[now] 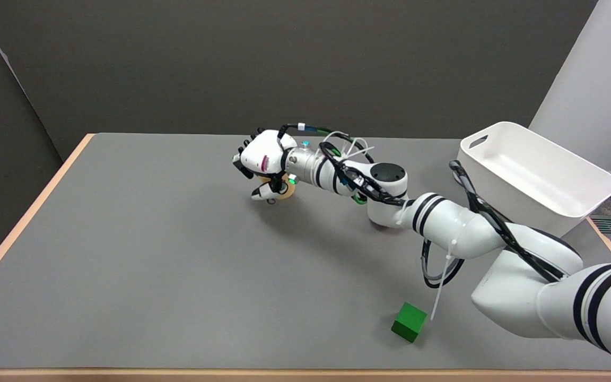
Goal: Pick up the yellow cup.
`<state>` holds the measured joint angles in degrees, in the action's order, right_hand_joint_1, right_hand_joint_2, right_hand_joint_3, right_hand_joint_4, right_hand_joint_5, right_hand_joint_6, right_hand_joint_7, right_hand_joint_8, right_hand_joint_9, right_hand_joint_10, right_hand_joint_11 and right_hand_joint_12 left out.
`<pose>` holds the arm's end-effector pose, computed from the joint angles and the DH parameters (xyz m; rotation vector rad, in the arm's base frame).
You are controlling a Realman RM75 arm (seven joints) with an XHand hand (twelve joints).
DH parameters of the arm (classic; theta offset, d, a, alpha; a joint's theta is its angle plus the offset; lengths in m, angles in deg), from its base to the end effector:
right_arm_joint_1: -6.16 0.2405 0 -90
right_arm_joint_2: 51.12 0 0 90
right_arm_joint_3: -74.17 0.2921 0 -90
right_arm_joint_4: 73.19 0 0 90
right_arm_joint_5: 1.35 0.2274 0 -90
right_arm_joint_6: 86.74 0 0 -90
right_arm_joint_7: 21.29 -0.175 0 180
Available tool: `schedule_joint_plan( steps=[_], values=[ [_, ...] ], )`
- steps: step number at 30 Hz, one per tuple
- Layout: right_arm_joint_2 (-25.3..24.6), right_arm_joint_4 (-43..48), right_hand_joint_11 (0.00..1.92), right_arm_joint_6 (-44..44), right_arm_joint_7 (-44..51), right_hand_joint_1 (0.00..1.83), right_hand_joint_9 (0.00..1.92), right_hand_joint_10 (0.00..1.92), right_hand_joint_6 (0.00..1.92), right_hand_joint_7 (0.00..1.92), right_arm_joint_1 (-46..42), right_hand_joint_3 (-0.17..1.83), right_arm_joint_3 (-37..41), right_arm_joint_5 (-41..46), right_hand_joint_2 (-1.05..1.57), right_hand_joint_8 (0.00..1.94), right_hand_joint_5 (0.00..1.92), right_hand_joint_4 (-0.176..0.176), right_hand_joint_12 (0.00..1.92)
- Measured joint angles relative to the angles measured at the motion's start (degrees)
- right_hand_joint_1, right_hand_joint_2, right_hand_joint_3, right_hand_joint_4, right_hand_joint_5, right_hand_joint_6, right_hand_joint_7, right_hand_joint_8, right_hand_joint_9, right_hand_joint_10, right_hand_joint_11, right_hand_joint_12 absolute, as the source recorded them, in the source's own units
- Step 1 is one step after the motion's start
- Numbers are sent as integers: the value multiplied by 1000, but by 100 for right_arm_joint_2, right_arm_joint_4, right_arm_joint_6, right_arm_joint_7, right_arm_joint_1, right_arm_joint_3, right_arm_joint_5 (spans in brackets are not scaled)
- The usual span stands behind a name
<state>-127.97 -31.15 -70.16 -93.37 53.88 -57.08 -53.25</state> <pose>-0.2629 -0.5719 0.1557 2.1355 0.1706 -0.3349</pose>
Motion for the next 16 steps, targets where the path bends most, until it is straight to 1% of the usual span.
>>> schedule_joint_plan(
  steps=[8,11,16],
  values=[
    [96,153,699,-44,84,1158,787,1222,1645,835,96,191,235,-247,1182,1255,562,-85,1921],
    [159,202,688,-100,104,1157,786,1230,1645,836,140,199,323,-356,1178,1256,561,-87,1921],
    [321,252,722,-242,117,1160,795,1225,1642,841,227,202,431,-550,1173,1247,568,-87,1921]
  ],
)
